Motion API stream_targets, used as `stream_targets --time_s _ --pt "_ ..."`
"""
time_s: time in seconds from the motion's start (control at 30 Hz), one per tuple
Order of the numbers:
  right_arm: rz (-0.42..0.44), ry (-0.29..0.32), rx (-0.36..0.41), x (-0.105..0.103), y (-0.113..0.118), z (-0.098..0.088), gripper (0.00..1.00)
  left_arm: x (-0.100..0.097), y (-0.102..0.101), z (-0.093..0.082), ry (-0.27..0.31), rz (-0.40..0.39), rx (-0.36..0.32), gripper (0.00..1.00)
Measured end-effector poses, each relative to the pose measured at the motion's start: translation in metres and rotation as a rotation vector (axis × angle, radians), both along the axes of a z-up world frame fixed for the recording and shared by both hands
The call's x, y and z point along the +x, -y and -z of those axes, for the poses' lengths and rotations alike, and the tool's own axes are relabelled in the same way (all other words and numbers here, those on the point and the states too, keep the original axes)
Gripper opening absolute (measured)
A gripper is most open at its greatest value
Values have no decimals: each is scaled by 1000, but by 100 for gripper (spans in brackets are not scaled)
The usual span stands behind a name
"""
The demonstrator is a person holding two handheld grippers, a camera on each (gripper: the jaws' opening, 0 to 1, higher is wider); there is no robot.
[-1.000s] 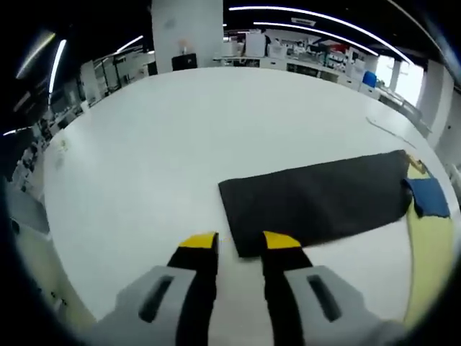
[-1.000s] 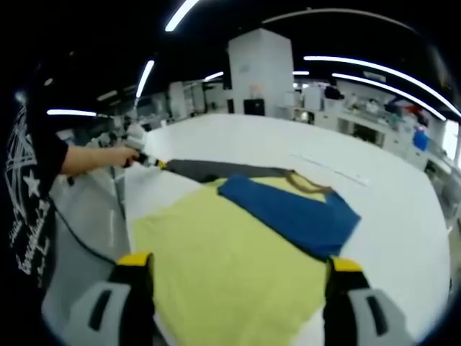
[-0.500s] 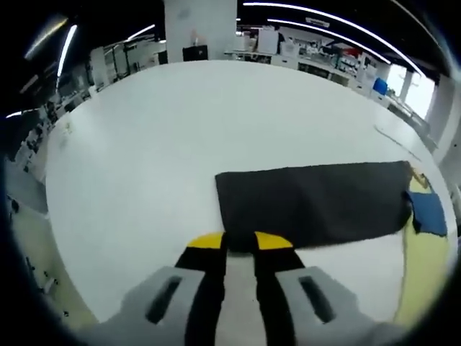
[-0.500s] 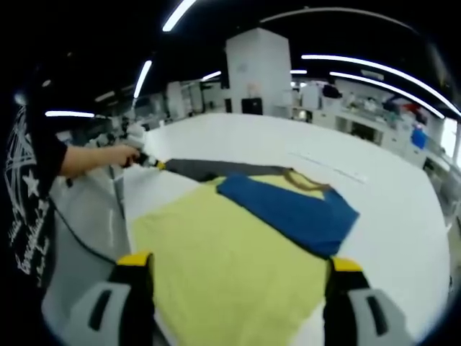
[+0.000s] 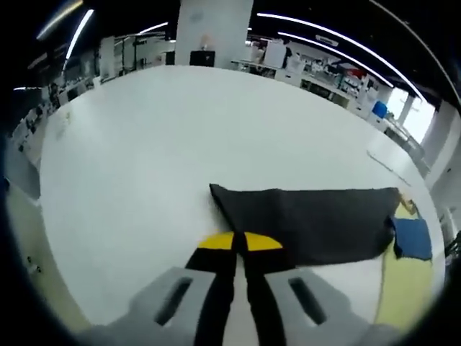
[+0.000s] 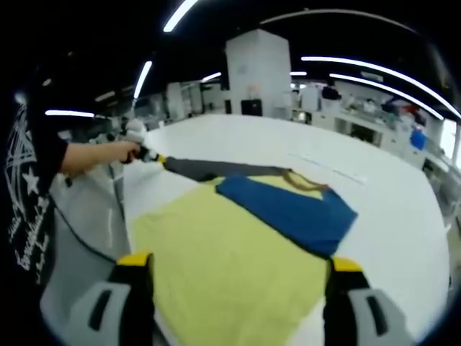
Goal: Fold the garment on the visible template until the final outline fits inside the template.
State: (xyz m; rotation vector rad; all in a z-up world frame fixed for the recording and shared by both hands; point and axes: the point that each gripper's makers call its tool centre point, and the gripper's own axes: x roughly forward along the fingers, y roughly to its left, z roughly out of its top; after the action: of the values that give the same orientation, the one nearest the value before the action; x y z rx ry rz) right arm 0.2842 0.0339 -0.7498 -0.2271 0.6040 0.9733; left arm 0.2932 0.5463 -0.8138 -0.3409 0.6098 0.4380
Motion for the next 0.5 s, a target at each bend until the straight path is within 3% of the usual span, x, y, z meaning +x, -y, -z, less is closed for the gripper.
stream_targets --time_s 0.23,0.5 --pt "-8 -8 3 -2 0 1 99 14 11 -16 40 48 19 0" --pt "-12 6 -7 -2 5 -3 99 34 41 -41 61 136 43 0"
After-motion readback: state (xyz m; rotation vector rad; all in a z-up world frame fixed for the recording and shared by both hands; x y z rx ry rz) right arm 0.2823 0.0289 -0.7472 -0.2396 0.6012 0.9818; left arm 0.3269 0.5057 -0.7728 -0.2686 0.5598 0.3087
